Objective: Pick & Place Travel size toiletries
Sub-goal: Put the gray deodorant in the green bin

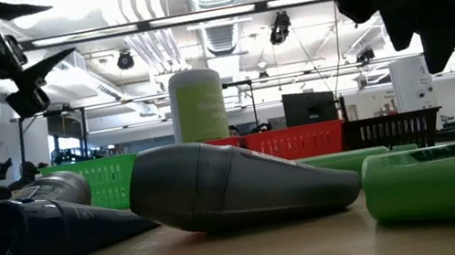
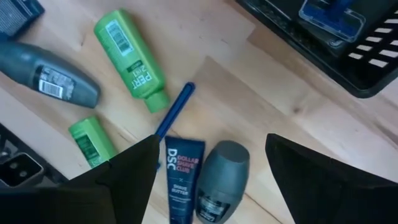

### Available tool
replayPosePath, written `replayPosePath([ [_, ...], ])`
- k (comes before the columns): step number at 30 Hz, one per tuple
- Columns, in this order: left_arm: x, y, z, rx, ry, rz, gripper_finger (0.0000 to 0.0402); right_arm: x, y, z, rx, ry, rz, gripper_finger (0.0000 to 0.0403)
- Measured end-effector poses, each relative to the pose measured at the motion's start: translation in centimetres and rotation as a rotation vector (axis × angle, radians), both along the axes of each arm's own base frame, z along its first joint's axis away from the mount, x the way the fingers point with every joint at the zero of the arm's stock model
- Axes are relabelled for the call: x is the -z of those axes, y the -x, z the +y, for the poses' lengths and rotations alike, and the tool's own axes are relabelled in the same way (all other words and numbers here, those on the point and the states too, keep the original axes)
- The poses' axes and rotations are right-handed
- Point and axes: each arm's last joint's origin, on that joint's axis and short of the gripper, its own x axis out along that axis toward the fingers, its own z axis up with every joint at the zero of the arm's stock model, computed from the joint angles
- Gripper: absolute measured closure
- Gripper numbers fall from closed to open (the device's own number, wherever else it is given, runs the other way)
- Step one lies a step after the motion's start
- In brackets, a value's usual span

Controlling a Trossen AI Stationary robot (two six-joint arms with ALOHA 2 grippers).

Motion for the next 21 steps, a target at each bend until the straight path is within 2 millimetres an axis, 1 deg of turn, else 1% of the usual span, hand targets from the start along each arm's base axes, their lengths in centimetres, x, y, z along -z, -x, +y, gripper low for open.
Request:
replayPosePath([
  [2,-0.5,0.1,0.0,-0.003,0.001,0.002,0.0108,0.1,0.0,-0.1,-0.014,0.0,0.003,0.0115],
  [3,-0.8,0.1,0.0,-0.001,0.012,0.031,0.0108,0.1,0.0,-0.2,-0.018,0.0,0.003,0.0115],
  [4,-1.2,0.2,0.0,0.001,0.029,0.1,0.0108,0.1,0.0,-0.2,-0.021,0.0,0.006,0.0114],
  [5,-1.5,0.3,0.0,0.0,0.039,0.193,0.0108,0.1,0.1,-0.3,-0.023,0.003,0.014,0.0112],
  [8,-2.1,1.3,0.0,-0.041,0.055,0.622,0.0108,0.2,0.3,-0.7,-0.044,0.016,0.043,0.0105],
  [9,-2.7,1.7,0.0,-0.05,0.051,0.741,0.0108,0.2,0.4,-0.7,-0.054,0.019,0.051,0.0102],
  [10,-3.5,2.0,-0.1,-0.052,0.044,0.836,0.0108,0.3,0.4,-0.8,-0.061,0.019,0.058,0.0099],
  [12,-5.2,2.2,-0.1,-0.043,0.022,0.956,0.0108,0.3,0.5,-1.0,-0.082,0.022,0.061,0.0094],
  [15,-7.6,1.5,-0.2,0.034,0.023,1.044,0.0108,0.2,0.4,-1.4,-0.114,0.012,0.058,0.0089],
  [17,-8.6,1.0,-0.4,0.104,0.072,1.115,0.0108,0.2,0.4,-1.7,-0.122,0.013,0.057,0.0086],
  [19,-8.9,0.5,-0.8,0.188,0.142,1.23,0.0108,0.2,0.5,-2.1,-0.127,0.02,0.07,0.0083],
  [21,-8.7,0.1,-1.4,0.265,0.207,1.375,0.0108,0.2,0.7,-2.5,-0.137,0.03,0.097,0.0079],
])
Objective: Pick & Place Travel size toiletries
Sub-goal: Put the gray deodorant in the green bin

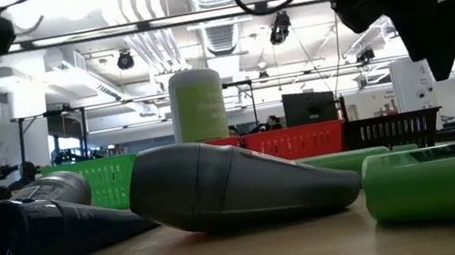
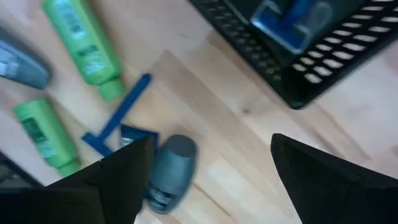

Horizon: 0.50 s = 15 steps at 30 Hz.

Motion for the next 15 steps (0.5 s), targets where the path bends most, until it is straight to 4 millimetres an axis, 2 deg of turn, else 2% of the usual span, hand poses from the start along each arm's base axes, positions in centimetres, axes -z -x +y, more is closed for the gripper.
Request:
replayPosePath([
  [3,0.4,-1.0,-1.3,0.046,0.062,0.123,0.0108,-0.1,0.5,-0.6,-0.019,0.016,0.028,0.0075],
  [9,0.9,-3.1,-5.2,0.075,0.141,0.123,0.0108,-0.6,1.7,-1.8,-0.031,0.028,0.014,0.0069],
  [15,2.3,-3.0,-9.5,-0.068,0.141,0.24,0.011,-0.7,3.6,-2.8,0.003,0.027,-0.011,0.0081],
])
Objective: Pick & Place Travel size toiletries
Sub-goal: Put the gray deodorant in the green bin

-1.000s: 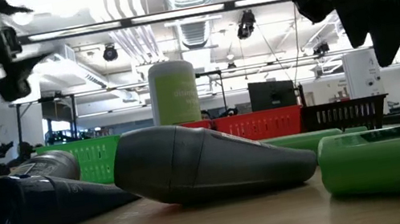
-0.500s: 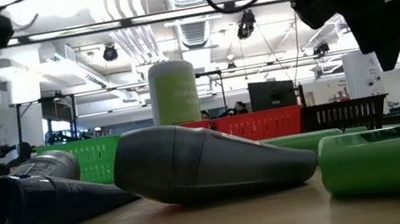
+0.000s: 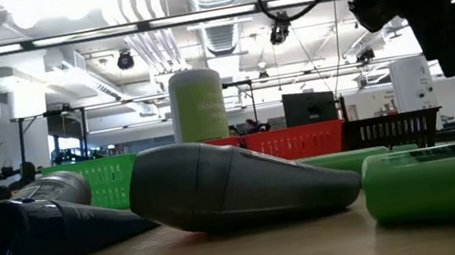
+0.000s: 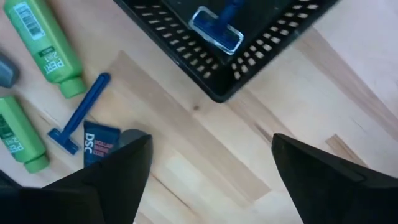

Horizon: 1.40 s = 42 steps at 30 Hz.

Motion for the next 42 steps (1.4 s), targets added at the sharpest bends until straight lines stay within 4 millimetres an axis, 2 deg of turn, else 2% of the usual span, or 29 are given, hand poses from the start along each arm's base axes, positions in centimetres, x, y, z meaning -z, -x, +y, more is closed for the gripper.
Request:
replayPosePath([
  [5,1.5,-0.1,-3.4,-0.164,0.006,0.064,0.0108,0.7,1.6,-0.2,0.035,-0.01,-0.017,0.009],
  [11,4.2,-3.0,-6.5,-0.161,0.034,0.058,0.0108,1.2,2.8,-0.3,0.05,-0.021,-0.05,0.0081],
  [15,6.0,-4.1,-7.4,-0.174,0.009,0.089,0.0108,1.0,3.0,-0.4,0.043,-0.021,-0.064,0.0071],
  [23,8.3,-5.7,-7.4,-0.224,-0.035,0.155,0.011,1.0,3.0,-0.4,0.039,-0.019,-0.065,0.0068],
  [28,9.2,-5.5,-7.5,-0.206,0.006,0.263,0.011,1.0,3.0,-0.4,0.042,-0.018,-0.065,0.0081],
  [33,9.6,-5.5,-7.5,-0.173,0.022,0.239,0.011,1.0,3.0,-0.4,0.046,-0.019,-0.065,0.0087],
  [42,10.7,-4.7,-6.9,-0.115,0.01,0.273,0.0112,1.0,2.9,-0.3,0.075,-0.027,-0.068,0.007],
])
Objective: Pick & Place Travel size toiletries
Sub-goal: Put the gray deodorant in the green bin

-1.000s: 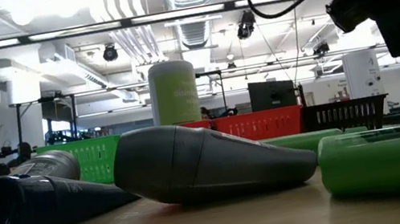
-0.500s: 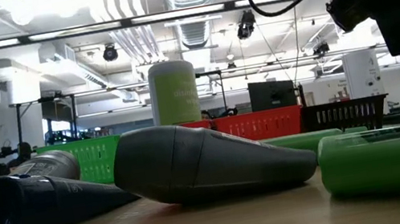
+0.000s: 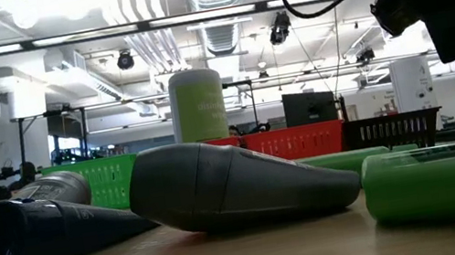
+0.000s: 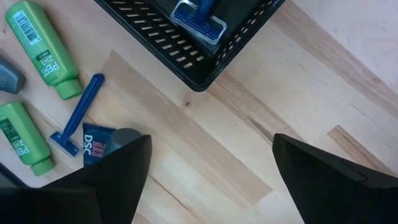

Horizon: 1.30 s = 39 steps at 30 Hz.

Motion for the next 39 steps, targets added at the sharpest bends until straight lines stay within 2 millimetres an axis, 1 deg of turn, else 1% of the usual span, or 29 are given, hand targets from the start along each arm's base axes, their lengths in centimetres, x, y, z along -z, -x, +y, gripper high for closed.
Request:
replayPosePath([
  [4,0.2,0.1,0.1,0.047,-0.001,-0.005,0.0124,0.0,-0.1,0.0,0.004,-0.002,-0.005,0.0064],
  [11,0.1,0.0,0.0,0.109,0.015,-0.038,0.0187,0.0,-0.1,0.0,0.015,-0.005,-0.008,0.0081],
  [14,-0.1,0.0,0.0,0.114,0.017,-0.052,0.0187,0.0,-0.1,0.0,0.015,-0.006,-0.012,0.0091],
  [17,-0.9,0.1,0.3,0.107,0.013,-0.102,0.0187,0.0,-0.1,0.0,0.014,-0.005,-0.013,0.0097],
  [23,-3.3,0.7,1.4,0.052,-0.018,-0.232,0.0174,0.0,-0.2,0.0,0.015,-0.005,-0.015,0.0091],
  [27,-5.5,1.2,3.1,-0.039,-0.104,-0.405,0.0181,-0.1,-0.2,0.0,0.022,-0.006,-0.016,0.0082],
  [30,-7.2,1.2,4.8,-0.125,-0.196,-0.564,0.0186,-0.1,-0.2,0.0,0.026,-0.008,-0.02,0.0077],
  [32,-8.2,1.1,6.1,-0.161,-0.246,-0.641,0.0186,-0.1,-0.3,0.0,0.027,-0.009,-0.026,0.0075],
  [36,-10.0,0.4,9.1,-0.17,-0.352,-0.726,0.0186,-0.1,-0.3,0.0,0.033,-0.01,-0.029,0.0075],
  [39,-11.3,-0.7,11.8,-0.152,-0.447,-0.731,0.0186,-0.1,-0.3,0.0,0.035,-0.007,-0.031,0.0083],
])
